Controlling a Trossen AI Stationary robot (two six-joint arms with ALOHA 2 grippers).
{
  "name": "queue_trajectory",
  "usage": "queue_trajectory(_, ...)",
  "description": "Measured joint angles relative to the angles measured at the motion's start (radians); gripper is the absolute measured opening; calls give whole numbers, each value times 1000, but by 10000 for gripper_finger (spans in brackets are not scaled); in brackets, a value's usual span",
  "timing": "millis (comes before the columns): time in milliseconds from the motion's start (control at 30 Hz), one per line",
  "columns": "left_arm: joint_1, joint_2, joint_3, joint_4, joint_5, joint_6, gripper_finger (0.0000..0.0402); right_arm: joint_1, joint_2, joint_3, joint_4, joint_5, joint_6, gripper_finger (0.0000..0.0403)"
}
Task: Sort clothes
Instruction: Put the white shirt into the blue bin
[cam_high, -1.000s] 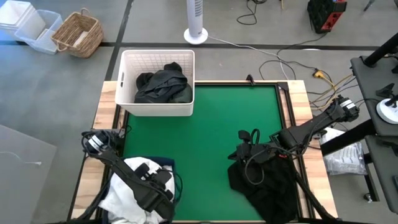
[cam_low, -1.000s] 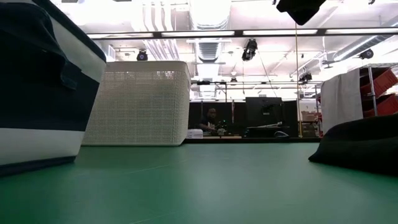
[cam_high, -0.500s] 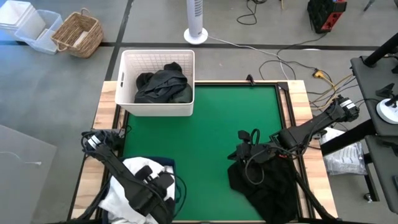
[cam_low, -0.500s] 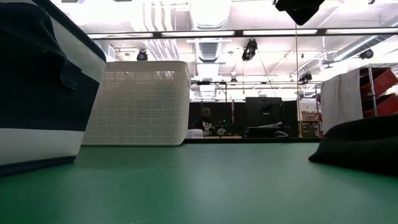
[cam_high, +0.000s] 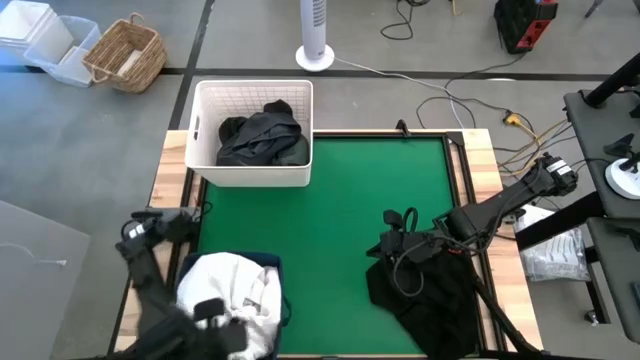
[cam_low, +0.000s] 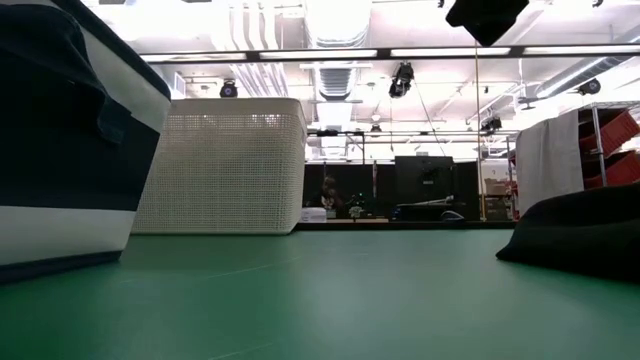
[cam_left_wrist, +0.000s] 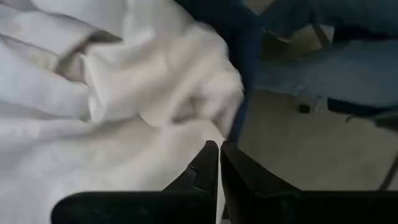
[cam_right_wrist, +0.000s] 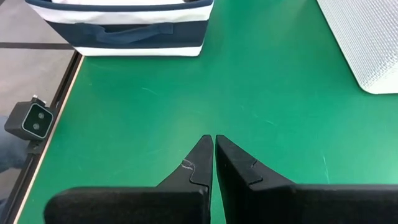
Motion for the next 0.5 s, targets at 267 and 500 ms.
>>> queue_trajectory(267,-199,19,-52,1,-46,-206,0,0,0,-19,34,0,0,11)
queue_trajectory(500,-240,21,-168,117,-66,-275,0,0,0,-19,71,0,-3,11)
